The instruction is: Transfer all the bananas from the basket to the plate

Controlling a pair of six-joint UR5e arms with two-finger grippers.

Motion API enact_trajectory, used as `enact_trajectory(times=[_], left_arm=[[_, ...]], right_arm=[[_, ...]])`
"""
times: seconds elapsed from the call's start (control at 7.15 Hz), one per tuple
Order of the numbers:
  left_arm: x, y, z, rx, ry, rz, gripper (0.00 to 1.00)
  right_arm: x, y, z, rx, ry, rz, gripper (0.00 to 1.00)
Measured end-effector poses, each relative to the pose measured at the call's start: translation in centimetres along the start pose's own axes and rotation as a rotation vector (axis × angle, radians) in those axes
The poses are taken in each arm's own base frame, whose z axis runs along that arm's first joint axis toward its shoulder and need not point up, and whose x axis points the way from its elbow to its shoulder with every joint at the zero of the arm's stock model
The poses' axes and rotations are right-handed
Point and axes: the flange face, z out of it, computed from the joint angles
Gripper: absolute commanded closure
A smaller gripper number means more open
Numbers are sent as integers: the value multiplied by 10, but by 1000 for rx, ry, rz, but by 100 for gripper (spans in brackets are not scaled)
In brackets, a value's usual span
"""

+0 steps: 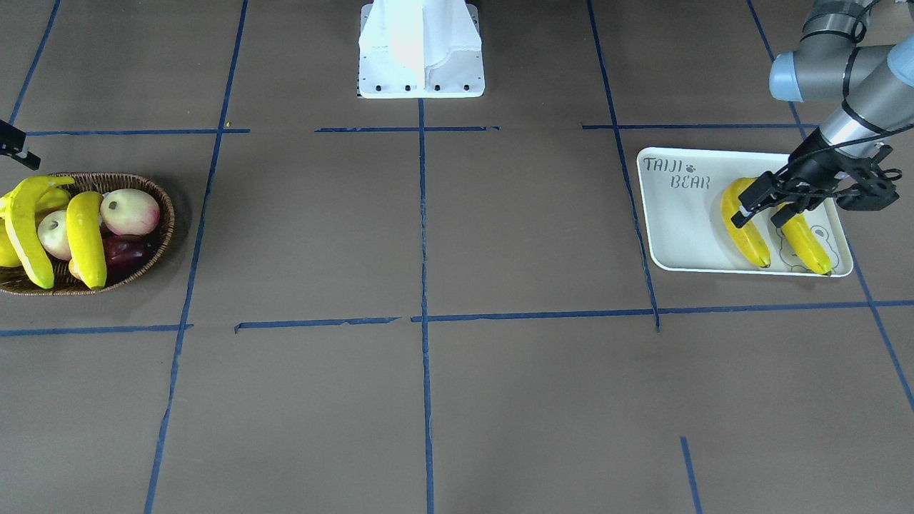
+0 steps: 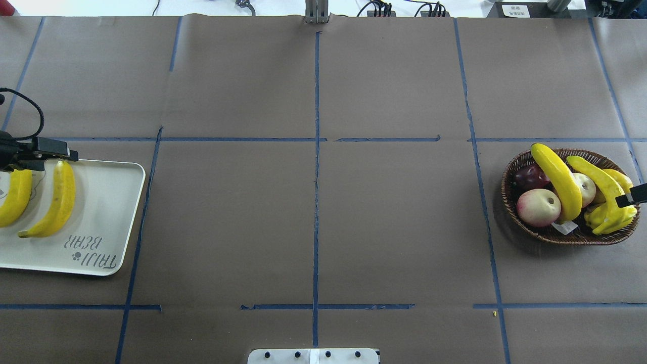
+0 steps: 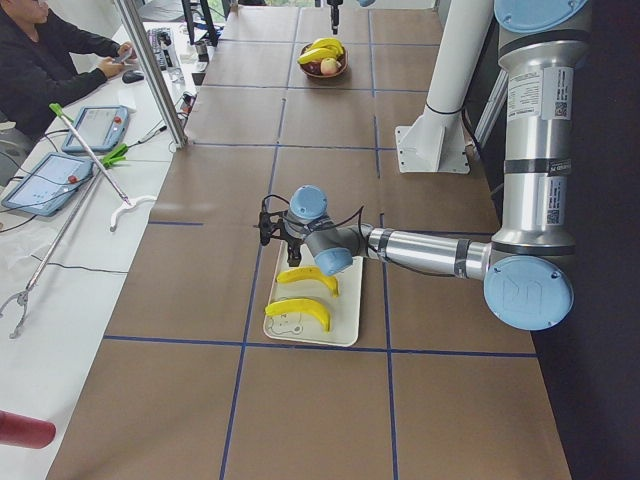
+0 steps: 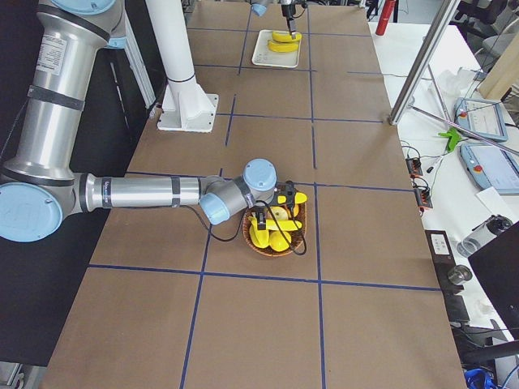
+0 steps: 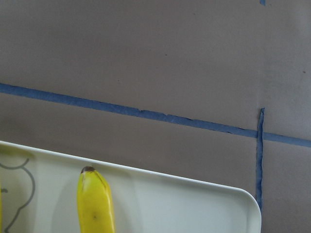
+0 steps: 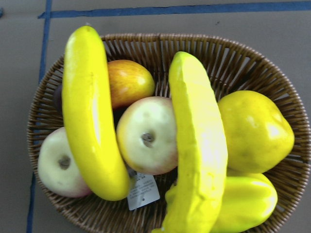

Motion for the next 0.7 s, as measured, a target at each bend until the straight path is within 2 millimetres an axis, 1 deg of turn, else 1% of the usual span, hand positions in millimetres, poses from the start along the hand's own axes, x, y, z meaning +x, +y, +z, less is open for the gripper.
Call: enact_trajectory(times=[0.14, 0.28, 0.42, 0.7], left_arm=[[9, 3, 6, -9, 8, -13, 0], [14, 4, 8, -14, 12, -18, 0], [16, 5, 9, -15, 14, -19, 0], [17, 5, 10, -16, 16, -19, 0]], right_arm=[[22, 0, 10, 9, 9, 10, 1], [29, -3, 15, 19, 21, 15, 1], [26, -10, 20, 23, 22, 22, 1], [10, -19, 30, 12, 13, 26, 1]])
